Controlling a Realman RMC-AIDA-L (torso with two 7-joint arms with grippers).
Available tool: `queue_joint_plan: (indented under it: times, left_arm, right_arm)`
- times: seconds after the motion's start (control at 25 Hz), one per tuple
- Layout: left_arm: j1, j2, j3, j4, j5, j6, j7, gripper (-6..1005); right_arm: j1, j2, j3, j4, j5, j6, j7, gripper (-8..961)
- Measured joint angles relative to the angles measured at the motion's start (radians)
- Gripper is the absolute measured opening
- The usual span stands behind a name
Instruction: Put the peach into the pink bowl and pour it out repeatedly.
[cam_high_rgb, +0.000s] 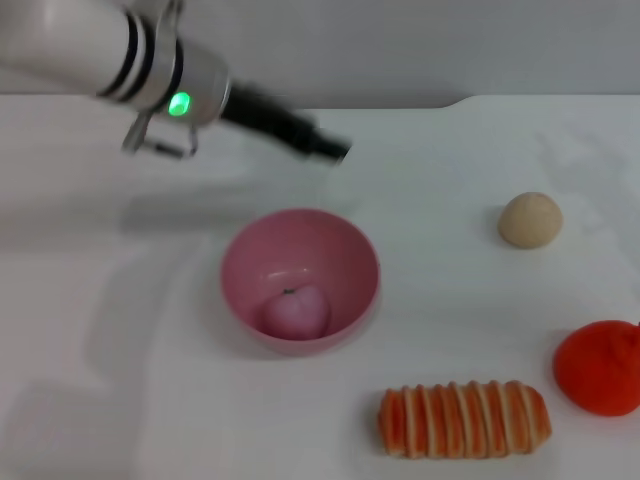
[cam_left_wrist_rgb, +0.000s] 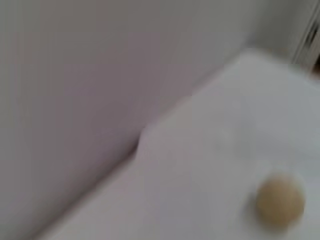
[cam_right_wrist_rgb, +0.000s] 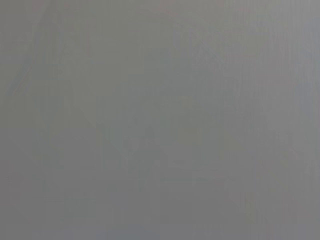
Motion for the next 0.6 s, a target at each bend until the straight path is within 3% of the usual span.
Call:
queue_joint_plan:
  times: [0.04, 0.12, 0.16, 0.2, 0.24, 0.32, 0.36, 0.4, 0.44, 0.48, 0.52, 0.56, 0.6]
  left_arm:
    - [-0.002, 0.000, -0.022, 0.030, -0.080, -0.039, 0.059, 521]
    - [-0.002, 0.000, -0.022, 0.030, -0.080, -0.039, 0.059, 554]
    - [0.003, 0.001, -0.036, 0.043, -0.157, -0.075, 0.114, 571]
    - [0.036, 0.001, -0.063, 0.050, -0.361, -0.187, 0.269, 587]
    - [0.055, 0.000, -0.066, 0.048, -0.441, -0.238, 0.334, 586]
    - [0.055, 0.000, -0.066, 0.048, -0.441, -0.238, 0.334, 584]
    - [0.078, -0.002, -0.066, 0.045, -0.532, -0.290, 0.404, 583]
    - [0.078, -0.002, -0.066, 0.045, -0.532, -0.290, 0.404, 581]
    - [0.168, -0.008, -0.057, 0.014, -0.891, -0.401, 0.684, 580]
    - [0.196, -0.009, -0.056, -0.011, -1.044, -0.404, 0.807, 579]
    - [0.196, -0.009, -0.056, -0.011, -1.044, -0.404, 0.807, 578]
    - [0.222, -0.010, -0.056, -0.046, -1.200, -0.387, 0.938, 577]
    - [0.222, -0.010, -0.056, -0.046, -1.200, -0.387, 0.938, 577]
  right_arm:
    - [0.000, 0.000, 0.000, 0.003, 0.000, -0.004, 0.000, 414]
    - [-0.004, 0.002, 0.004, 0.006, 0.002, -0.013, -0.003, 414]
    - [-0.007, 0.003, 0.009, 0.007, 0.003, -0.016, -0.004, 414]
    - [-0.011, 0.003, 0.018, 0.008, 0.005, -0.019, -0.007, 414]
    - [-0.016, 0.005, 0.031, 0.008, 0.008, -0.021, -0.012, 414]
    - [-0.024, 0.006, 0.067, 0.010, 0.010, -0.026, -0.018, 414]
    - [-0.028, 0.007, 0.087, 0.015, 0.011, -0.031, -0.019, 414]
    - [-0.029, 0.007, 0.107, 0.022, 0.012, -0.038, -0.019, 414]
    - [-0.030, 0.007, 0.124, 0.031, 0.012, -0.046, -0.019, 414]
    - [-0.030, 0.007, 0.139, 0.039, 0.012, -0.053, -0.019, 414]
    - [-0.031, 0.006, 0.158, 0.049, 0.012, -0.061, -0.019, 414]
    - [-0.030, 0.006, 0.174, 0.060, 0.012, -0.067, -0.019, 414]
    - [-0.030, 0.006, 0.190, 0.070, 0.012, -0.073, -0.019, 414]
